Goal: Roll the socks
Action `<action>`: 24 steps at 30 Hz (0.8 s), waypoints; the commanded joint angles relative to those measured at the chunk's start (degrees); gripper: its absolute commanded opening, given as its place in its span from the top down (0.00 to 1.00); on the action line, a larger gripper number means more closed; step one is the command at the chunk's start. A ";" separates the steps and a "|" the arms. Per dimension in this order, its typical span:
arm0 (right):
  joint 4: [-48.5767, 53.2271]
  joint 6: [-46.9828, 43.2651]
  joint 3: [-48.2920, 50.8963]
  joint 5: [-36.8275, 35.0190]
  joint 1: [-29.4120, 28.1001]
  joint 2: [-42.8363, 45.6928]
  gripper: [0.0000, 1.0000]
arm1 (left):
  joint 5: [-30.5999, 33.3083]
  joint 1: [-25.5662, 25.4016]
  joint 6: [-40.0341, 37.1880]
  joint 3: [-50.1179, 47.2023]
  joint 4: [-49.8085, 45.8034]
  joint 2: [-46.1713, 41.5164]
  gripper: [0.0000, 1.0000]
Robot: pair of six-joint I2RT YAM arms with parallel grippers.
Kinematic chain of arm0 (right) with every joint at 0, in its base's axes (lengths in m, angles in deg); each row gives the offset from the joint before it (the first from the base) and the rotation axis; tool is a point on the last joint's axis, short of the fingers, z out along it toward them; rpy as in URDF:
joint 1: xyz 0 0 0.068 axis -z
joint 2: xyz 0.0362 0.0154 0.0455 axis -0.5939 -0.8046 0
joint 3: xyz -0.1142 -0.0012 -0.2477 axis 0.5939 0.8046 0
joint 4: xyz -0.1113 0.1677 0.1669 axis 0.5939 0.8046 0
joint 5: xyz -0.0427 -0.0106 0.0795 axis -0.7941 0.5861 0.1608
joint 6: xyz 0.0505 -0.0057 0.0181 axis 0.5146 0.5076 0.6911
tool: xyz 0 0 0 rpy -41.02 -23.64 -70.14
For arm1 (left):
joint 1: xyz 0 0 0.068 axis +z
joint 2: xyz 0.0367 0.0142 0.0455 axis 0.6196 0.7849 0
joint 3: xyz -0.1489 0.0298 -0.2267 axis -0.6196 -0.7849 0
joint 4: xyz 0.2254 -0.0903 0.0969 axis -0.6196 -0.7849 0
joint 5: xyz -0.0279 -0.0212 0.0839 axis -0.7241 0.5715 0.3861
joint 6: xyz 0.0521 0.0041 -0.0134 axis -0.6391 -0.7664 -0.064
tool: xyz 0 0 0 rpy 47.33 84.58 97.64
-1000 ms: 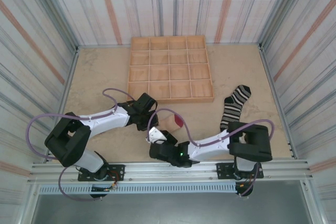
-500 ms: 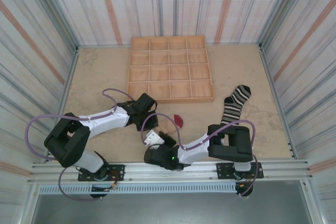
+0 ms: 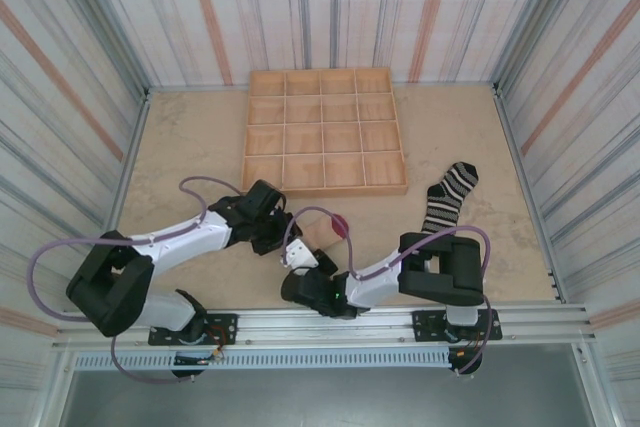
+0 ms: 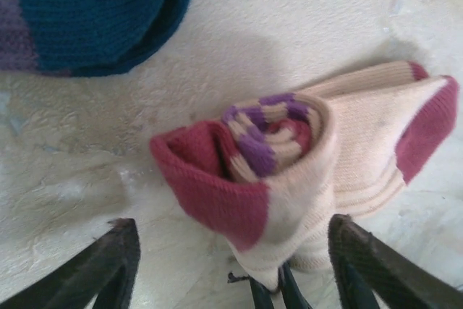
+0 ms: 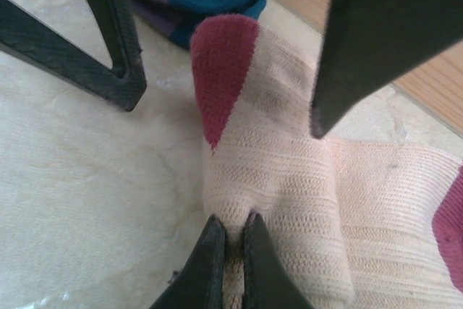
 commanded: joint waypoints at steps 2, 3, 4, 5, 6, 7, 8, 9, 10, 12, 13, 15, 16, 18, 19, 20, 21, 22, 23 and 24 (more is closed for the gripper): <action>1.89 4.54 4.59 11.40 2.30 -0.35 1.00 | 0.92 0.24 1.67 -1.76 1.95 -5.52 0.24; 0.43 5.05 5.53 14.16 3.24 0.32 1.00 | 1.08 0.45 2.54 -2.75 3.23 -7.21 0.23; -0.78 5.55 6.34 16.24 4.15 0.69 1.00 | 0.98 0.69 3.59 -3.63 4.35 -8.86 0.22; -1.49 6.42 7.03 17.82 5.02 1.13 1.00 | 1.14 0.94 4.51 -4.54 5.52 -10.56 0.22; -1.90 7.41 7.56 19.31 5.88 1.54 1.00 | 1.65 1.03 5.14 -5.19 6.07 -12.42 0.22; -2.17 8.34 8.02 21.13 6.78 2.03 1.00 | 2.12 1.12 5.40 -5.49 5.95 -13.84 0.22; -2.82 9.54 8.72 23.48 7.94 2.77 1.00 | 2.69 1.21 5.46 -5.61 5.46 -15.23 0.22; -4.00 10.93 9.77 25.89 9.07 3.62 1.00 | 3.22 1.33 5.26 -5.67 4.70 -16.42 0.22; -5.41 12.25 10.79 28.04 10.05 4.30 1.00 | 3.58 1.55 5.10 -5.65 4.04 -17.28 0.22; -8.95 16.65 13.54 34.06 13.05 5.45 1.00 | 3.86 1.99 4.82 -5.80 2.95 -18.43 0.22; -11.32 18.27 14.70 36.89 14.36 5.58 1.00 | 3.80 2.17 4.73 -5.91 2.90 -18.64 0.22; -15.42 22.02 16.94 42.44 17.02 5.30 1.00 | 3.64 2.27 4.93 -6.56 3.27 -18.74 0.22; -17.13 23.88 17.75 44.64 18.35 5.12 1.00 | 3.48 2.27 5.19 -7.01 3.77 -18.56 0.22; -20.85 26.82 19.87 47.65 19.90 5.42 1.00 | 2.97 2.35 5.78 -7.75 5.06 -18.17 0.22; -22.24 28.41 20.89 48.42 20.53 5.96 1.00 | 2.68 2.35 5.89 -7.96 5.52 -17.95 0.22; -22.95 29.97 21.81 49.39 21.32 6.63 1.00 | 2.52 2.35 5.93 -8.02 5.75 -17.67 0.22; -23.36 31.30 22.55 50.51 22.23 7.10 1.00 | 2.52 2.35 5.79 -8.14 5.86 -17.52 0.22; -24.35 32.82 23.36 51.85 23.23 7.59 1.00 | 2.40 2.35 5.69 -8.10 5.91 -17.30 0.22; -25.47 34.29 24.18 53.53 24.35 7.88 1.00 | 2.35 2.35 5.59 -8.12 6.02 -17.19 0.22; -26.29 35.47 24.78 54.83 25.34 8.03 1.00 | 2.30 2.35 5.51 -8.09 6.03 -17.13 0.22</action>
